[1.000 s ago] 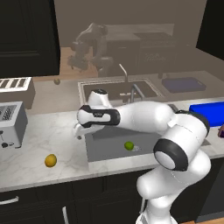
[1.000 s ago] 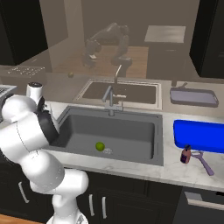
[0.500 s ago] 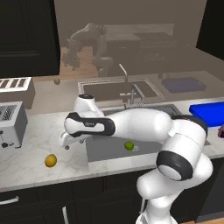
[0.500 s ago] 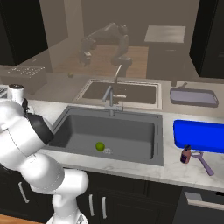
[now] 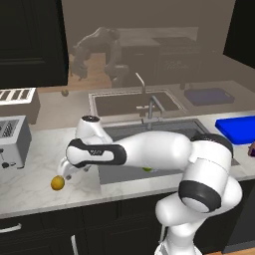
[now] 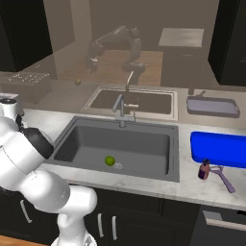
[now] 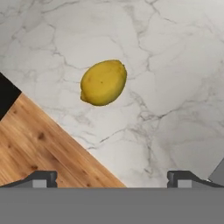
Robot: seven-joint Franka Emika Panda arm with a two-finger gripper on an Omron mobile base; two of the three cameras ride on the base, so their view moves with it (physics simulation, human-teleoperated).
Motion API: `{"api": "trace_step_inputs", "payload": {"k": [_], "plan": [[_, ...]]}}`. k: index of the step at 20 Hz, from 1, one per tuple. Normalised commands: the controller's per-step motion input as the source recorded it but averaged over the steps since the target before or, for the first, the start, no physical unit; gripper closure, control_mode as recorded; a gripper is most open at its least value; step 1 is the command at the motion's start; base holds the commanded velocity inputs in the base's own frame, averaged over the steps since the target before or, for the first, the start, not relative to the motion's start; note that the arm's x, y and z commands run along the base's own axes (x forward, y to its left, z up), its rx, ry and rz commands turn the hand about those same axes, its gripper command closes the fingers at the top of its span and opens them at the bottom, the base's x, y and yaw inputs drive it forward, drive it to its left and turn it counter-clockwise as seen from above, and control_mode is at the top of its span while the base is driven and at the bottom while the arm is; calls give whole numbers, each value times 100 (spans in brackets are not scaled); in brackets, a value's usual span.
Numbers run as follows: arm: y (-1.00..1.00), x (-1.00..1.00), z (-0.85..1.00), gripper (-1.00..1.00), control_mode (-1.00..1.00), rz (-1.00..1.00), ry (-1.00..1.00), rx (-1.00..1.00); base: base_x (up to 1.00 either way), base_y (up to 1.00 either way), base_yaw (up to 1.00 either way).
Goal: Pick up all produce items and place them in the sink. Turn on the sink faucet to wash them. Then turn the sink off and put them in the tray.
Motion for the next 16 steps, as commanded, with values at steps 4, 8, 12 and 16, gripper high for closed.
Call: {"api": "trace_step_inputs", "payload": {"k": [4,8,12,16], "plan": [[27,0,-13,-100,-100,0,1,0,0,0,0],[21,0,-13,-100,-100,0,0,0,0,0,0],[24,0,-9,-100,-100,-1,0,0,0,0,0],[22,0,-6,-100,-100,-8,0,0,0,0,0]]}}
